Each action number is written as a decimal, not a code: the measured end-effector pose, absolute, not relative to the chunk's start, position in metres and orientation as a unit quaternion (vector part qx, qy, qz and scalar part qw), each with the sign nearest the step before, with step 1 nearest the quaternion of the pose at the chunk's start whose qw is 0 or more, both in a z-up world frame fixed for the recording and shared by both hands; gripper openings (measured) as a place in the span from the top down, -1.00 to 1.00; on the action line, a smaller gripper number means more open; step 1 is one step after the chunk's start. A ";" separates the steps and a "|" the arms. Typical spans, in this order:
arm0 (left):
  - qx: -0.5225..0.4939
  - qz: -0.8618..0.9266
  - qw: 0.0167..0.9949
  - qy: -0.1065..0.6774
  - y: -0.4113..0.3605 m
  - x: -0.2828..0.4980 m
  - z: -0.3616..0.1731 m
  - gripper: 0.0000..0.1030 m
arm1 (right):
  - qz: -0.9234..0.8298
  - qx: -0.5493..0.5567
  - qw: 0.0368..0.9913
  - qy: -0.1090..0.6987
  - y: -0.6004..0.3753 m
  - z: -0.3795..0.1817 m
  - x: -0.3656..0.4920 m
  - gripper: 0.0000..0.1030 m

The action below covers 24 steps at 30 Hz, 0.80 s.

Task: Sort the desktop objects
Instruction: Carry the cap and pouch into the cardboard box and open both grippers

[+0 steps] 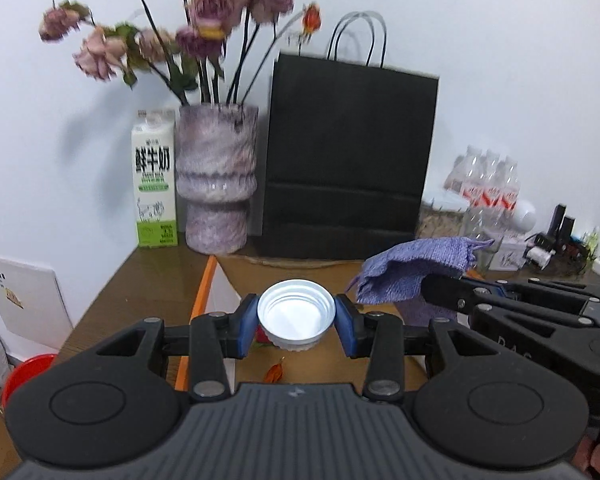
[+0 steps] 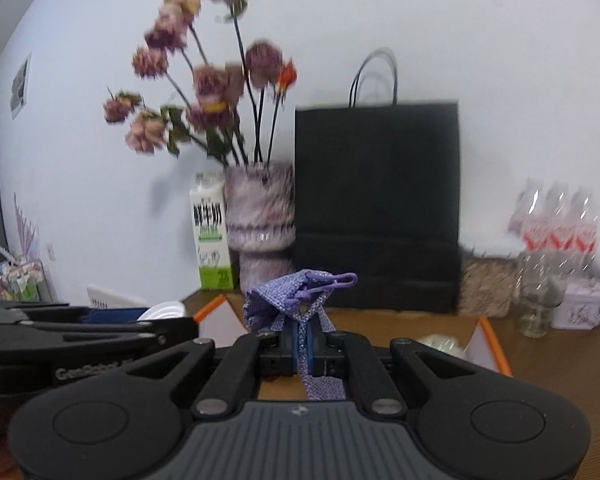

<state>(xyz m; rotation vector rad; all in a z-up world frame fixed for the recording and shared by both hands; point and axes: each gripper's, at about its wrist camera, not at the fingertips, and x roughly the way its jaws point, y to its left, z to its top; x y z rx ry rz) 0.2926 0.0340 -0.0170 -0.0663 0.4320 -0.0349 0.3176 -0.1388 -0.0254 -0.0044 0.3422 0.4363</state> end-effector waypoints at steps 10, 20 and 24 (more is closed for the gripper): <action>-0.013 -0.017 0.964 0.264 0.042 0.326 -0.047 0.20 | 0.219 0.000 0.940 0.262 -0.133 -0.060 0.357 0.93; 0.006 -0.024 0.957 0.288 0.033 0.331 -0.061 0.20 | 0.225 0.005 0.928 0.296 -0.130 -0.076 0.364 0.93; 0.000 -0.021 0.958 0.286 0.034 0.330 -0.060 0.04 | 0.225 0.011 0.925 0.306 -0.130 -0.077 0.365 0.72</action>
